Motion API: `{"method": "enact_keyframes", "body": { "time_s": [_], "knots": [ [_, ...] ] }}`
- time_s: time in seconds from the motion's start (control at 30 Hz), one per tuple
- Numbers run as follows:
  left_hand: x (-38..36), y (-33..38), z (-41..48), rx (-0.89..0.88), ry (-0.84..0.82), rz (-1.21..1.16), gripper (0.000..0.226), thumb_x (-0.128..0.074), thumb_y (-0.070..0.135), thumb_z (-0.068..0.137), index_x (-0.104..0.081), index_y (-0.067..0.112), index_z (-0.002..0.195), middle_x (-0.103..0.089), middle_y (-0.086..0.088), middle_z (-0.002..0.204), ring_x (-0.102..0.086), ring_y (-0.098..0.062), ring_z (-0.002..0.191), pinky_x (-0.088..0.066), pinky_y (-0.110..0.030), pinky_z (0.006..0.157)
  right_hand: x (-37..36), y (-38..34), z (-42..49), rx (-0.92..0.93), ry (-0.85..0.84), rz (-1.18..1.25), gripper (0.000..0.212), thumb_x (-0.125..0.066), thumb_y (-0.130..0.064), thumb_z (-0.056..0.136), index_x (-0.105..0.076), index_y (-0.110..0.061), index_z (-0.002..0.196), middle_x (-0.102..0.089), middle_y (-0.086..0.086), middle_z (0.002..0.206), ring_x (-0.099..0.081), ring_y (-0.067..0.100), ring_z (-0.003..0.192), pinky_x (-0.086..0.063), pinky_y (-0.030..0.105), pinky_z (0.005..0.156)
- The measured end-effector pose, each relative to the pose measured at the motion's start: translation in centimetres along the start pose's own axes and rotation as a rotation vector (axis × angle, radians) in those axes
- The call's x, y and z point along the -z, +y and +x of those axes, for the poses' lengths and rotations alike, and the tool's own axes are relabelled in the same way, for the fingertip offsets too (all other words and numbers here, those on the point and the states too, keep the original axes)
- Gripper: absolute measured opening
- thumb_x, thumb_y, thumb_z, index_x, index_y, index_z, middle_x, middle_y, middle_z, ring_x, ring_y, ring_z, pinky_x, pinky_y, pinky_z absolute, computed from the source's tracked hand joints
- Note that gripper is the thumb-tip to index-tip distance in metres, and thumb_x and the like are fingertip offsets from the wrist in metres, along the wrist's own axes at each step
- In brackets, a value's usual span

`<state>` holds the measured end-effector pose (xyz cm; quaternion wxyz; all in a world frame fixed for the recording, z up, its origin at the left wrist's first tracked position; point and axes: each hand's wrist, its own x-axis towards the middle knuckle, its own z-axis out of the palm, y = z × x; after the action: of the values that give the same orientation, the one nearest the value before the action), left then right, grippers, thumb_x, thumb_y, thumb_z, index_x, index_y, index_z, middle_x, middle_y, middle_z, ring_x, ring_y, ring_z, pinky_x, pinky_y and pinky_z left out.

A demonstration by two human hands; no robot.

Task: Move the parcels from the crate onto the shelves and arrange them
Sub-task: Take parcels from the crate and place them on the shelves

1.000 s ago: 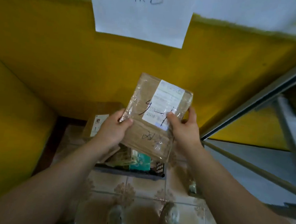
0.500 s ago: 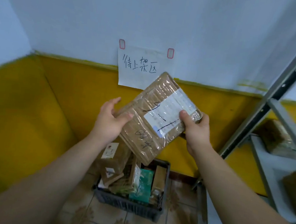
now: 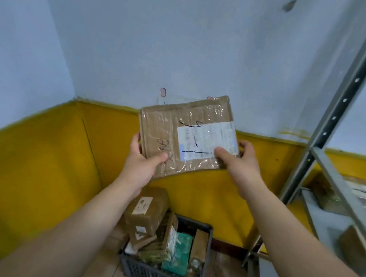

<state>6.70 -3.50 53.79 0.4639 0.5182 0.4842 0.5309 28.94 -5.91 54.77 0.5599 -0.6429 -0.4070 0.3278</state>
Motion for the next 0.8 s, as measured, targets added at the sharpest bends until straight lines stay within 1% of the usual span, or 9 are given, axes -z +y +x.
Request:
{"method": "enact_keyframes", "body": {
  "time_s": [0.1,0.2,0.27,0.33,0.43,0.5,0.57,0.7,0.8],
  "knots": [
    [2.2,1.9,0.2,-0.036,0.038,0.052,0.076,-0.078,0.016,0.079,-0.030,0.023,0.139,-0.053,0.005,0.122,-0.059,-0.012,0.106,-0.053,-0.028,0.081,-1.5,-2.1,-1.1,0.012,-0.067,0.043,0.080,-0.082,-0.042,0.065,-0.047,-0.023,0.134,-0.060,0.003,0.123,-0.068,0.022,0.096,-0.062,0.037,0.067],
    [4.4,2.9,-0.4,-0.096,0.062,0.110,0.065,-0.077,0.021,0.081,-0.042,0.016,0.135,-0.055,0.007,0.120,-0.057,-0.009,0.104,-0.047,-0.018,0.075,-2.7,-4.1,-2.3,0.028,-0.003,0.080,0.057,-0.080,-0.039,0.080,-0.048,-0.016,0.121,-0.061,0.004,0.114,-0.066,0.018,0.085,-0.055,0.031,0.052],
    [6.0,3.0,-1.1,-0.111,-0.003,0.086,0.056,-0.072,0.020,0.084,-0.048,0.021,0.134,-0.060,0.012,0.116,-0.059,-0.002,0.099,-0.046,-0.015,0.073,-3.2,-4.7,-2.7,0.029,0.024,0.052,0.057,-0.072,-0.045,0.086,-0.044,-0.017,0.127,-0.060,0.002,0.120,-0.064,0.019,0.090,-0.055,0.034,0.063],
    [7.5,3.2,-1.7,-0.095,-0.118,0.026,0.050,-0.070,0.019,0.086,-0.049,0.031,0.130,-0.063,0.016,0.111,-0.062,0.002,0.095,-0.048,-0.016,0.075,-3.7,-5.0,-3.9,0.017,0.034,0.018,0.069,-0.065,-0.053,0.089,-0.034,-0.025,0.144,-0.051,0.001,0.136,-0.060,0.027,0.110,-0.055,0.045,0.086],
    [8.9,3.1,-2.1,0.001,-0.247,-0.043,0.042,-0.066,0.015,0.090,-0.054,0.043,0.120,-0.069,0.014,0.105,-0.064,-0.009,0.096,-0.052,-0.036,0.084,-4.6,-4.1,-6.0,0.012,0.029,-0.007,0.055,-0.067,-0.050,0.088,-0.040,-0.038,0.134,-0.058,0.000,0.132,-0.062,0.029,0.111,-0.052,0.052,0.097],
    [9.4,3.0,-2.1,0.009,-0.266,-0.079,0.039,-0.060,0.010,0.092,-0.059,0.044,0.112,-0.072,0.012,0.098,-0.066,-0.015,0.091,-0.052,-0.043,0.084,-4.9,-3.2,-7.4,0.007,0.073,0.003,0.048,-0.072,-0.044,0.084,-0.041,-0.038,0.120,-0.062,-0.002,0.118,-0.064,0.026,0.102,-0.054,0.051,0.093],
    [9.6,2.8,-2.2,-0.004,-0.277,-0.111,0.039,-0.056,0.007,0.094,-0.063,0.043,0.108,-0.073,0.008,0.093,-0.066,-0.017,0.085,-0.052,-0.043,0.083,-4.8,-2.7,-8.4,-0.008,0.173,-0.009,0.057,-0.078,-0.044,0.077,-0.040,-0.032,0.118,-0.058,0.002,0.119,-0.063,0.026,0.102,-0.055,0.049,0.091],
    [9.4,3.0,-2.5,-0.048,-0.341,-0.129,0.036,-0.051,0.006,0.096,-0.065,0.036,0.109,-0.073,0.004,0.088,-0.066,-0.013,0.078,-0.055,-0.042,0.082,-3.6,-2.2,-10.9,-0.008,0.331,0.129,0.078,-0.081,-0.031,0.081,-0.031,-0.021,0.140,-0.053,0.000,0.121,-0.061,0.015,0.094,-0.052,0.028,0.071],
    [8.4,3.6,-2.2,-0.109,-0.291,-0.148,0.031,-0.059,0.008,0.093,-0.065,0.032,0.111,-0.069,0.000,0.107,-0.067,-0.020,0.099,-0.055,-0.042,0.089,-2.0,-1.5,-12.8,-0.001,0.328,0.188,0.067,-0.079,-0.027,0.084,-0.042,-0.021,0.139,-0.055,0.001,0.125,-0.064,0.014,0.092,-0.052,0.026,0.067]
  ]
}}
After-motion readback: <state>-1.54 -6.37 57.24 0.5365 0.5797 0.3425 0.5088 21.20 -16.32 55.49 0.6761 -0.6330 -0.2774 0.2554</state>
